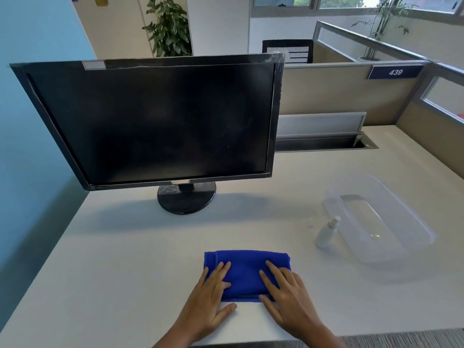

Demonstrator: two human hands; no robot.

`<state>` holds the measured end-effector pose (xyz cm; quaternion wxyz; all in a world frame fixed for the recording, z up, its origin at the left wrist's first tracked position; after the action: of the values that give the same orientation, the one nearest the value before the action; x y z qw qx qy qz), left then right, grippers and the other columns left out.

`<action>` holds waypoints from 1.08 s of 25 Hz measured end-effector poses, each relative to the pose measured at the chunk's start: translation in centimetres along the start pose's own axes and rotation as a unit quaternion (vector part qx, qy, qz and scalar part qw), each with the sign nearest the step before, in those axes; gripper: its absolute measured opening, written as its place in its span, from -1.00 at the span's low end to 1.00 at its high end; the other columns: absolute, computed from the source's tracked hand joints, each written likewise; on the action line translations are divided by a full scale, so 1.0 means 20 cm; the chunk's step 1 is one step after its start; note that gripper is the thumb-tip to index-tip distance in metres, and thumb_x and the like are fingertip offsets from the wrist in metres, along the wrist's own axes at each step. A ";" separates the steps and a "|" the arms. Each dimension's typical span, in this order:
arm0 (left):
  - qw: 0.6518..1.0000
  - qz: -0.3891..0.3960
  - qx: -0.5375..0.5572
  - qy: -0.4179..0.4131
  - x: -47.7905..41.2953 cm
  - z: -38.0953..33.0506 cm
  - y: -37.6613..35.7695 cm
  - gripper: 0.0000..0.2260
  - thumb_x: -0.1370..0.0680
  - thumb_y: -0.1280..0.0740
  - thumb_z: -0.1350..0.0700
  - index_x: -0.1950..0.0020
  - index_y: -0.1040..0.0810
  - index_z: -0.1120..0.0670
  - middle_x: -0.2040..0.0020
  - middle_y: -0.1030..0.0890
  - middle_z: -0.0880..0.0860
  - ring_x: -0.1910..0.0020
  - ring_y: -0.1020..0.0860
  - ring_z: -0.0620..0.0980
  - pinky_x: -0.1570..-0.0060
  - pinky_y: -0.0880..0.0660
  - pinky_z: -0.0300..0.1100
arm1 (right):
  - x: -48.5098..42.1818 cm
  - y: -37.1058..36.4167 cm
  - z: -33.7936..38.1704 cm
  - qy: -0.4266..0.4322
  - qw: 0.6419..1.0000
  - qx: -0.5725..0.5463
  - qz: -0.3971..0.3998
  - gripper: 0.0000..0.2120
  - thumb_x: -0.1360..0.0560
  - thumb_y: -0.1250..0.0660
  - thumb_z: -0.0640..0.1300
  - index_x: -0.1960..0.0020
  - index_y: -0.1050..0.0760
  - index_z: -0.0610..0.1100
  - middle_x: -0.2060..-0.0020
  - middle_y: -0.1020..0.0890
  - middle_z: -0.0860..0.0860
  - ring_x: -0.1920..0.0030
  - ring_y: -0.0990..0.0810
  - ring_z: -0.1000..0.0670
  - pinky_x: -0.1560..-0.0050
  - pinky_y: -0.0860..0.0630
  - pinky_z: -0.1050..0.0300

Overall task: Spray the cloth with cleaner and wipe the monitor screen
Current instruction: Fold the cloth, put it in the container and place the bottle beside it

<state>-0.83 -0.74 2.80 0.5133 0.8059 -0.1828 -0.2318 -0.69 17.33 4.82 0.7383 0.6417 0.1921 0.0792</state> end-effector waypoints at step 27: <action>0.949 0.077 0.306 -0.018 -0.77 -0.57 0.62 -0.77 -0.44 -0.44 -0.10 0.03 -0.54 -0.01 0.13 -0.59 -0.11 0.17 -0.55 -0.05 0.23 -0.48 -0.29 | 0.07 1.10 -0.80 -0.188 0.829 -0.517 -0.101 -0.63 -0.38 -0.40 -0.45 -0.06 -0.58 -0.06 0.07 -0.69 0.04 0.07 -0.64 0.09 0.06 -0.57 0.21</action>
<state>-7.77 10.93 21.11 0.2548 0.9034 -0.3156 -0.1392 -2.72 36.12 24.40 0.9878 0.1458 0.0449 -0.0303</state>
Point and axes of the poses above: each hand's wrist, its own x-axis away from the middle knuckle, its own y-axis out of the back of the hand, z = x × y, the point moved 8 cm from there along -x, towards the middle knuckle
